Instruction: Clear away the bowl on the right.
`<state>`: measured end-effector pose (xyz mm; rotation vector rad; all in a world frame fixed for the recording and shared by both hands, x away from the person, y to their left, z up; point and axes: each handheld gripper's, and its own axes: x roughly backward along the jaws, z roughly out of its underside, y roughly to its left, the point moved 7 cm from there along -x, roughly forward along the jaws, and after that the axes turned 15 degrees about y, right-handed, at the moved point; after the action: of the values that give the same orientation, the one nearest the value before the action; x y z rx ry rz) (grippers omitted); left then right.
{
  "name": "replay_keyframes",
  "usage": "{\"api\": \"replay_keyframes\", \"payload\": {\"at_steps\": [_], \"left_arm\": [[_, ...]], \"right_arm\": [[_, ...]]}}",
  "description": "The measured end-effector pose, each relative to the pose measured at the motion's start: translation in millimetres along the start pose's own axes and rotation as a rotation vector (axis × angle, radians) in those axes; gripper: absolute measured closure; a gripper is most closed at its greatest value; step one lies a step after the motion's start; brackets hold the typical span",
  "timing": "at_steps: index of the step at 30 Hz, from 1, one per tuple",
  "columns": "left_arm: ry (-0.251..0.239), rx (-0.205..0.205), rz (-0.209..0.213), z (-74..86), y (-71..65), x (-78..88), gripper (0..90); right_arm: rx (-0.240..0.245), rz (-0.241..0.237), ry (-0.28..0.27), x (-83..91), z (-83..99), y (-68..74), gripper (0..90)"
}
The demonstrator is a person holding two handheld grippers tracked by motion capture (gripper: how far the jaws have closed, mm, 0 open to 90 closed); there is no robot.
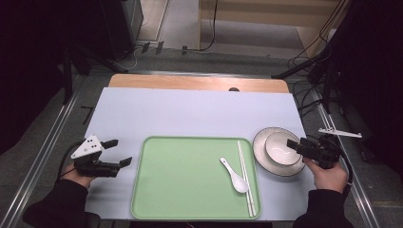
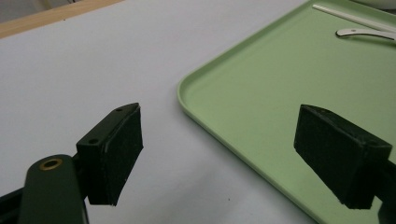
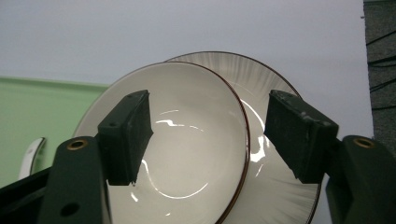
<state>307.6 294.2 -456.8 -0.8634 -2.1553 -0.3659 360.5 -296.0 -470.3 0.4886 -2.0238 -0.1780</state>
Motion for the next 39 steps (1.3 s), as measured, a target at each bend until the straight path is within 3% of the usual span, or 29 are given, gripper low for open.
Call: {"api": "replay_keyframes", "payload": {"at_steps": [3, 10, 15, 17, 21, 25, 30, 39], "left_arm": [[-0.002, 0.002, 0.000, -0.3, -0.2, -0.1, 15.6], [-0.002, 0.001, -0.001, -0.4, -0.1, -0.4, 15.6], [-0.003, -0.002, 0.001, -0.7, -0.5, -0.3, 15.6], [0.000, -0.003, 0.000, -0.8, -0.4, -0.3, 15.6], [-0.002, -0.003, 0.002, -1.3, -0.4, -1.0, 15.6], [-0.005, -0.003, 0.003, -1.9, -0.2, -1.5, 15.6], [-0.006, -0.002, 0.003, -2.0, -0.3, -1.7, 15.6], [-0.007, -0.003, 0.004, -2.5, -0.6, -1.7, 15.6]], "right_arm": [[0.009, 0.035, 0.000, -4.4, 0.5, -4.3, 38.8], [0.011, 0.064, -0.005, -9.9, 3.0, -10.9, 52.0], [-0.011, 0.088, 0.017, -17.0, 7.0, -16.6, 62.2], [-0.015, 0.090, 0.020, -18.9, 7.4, -17.6, 64.6], [-0.039, 0.051, 0.024, -23.3, 8.8, -20.7, 69.2], [-0.018, 0.075, 0.054, -29.4, 9.6, -21.0, 72.6], [-0.006, 0.063, 0.060, -31.3, 9.5, -19.1, 80.0], [-0.014, 0.056, 0.062, -31.8, 7.9, -17.8, 80.9]]}}
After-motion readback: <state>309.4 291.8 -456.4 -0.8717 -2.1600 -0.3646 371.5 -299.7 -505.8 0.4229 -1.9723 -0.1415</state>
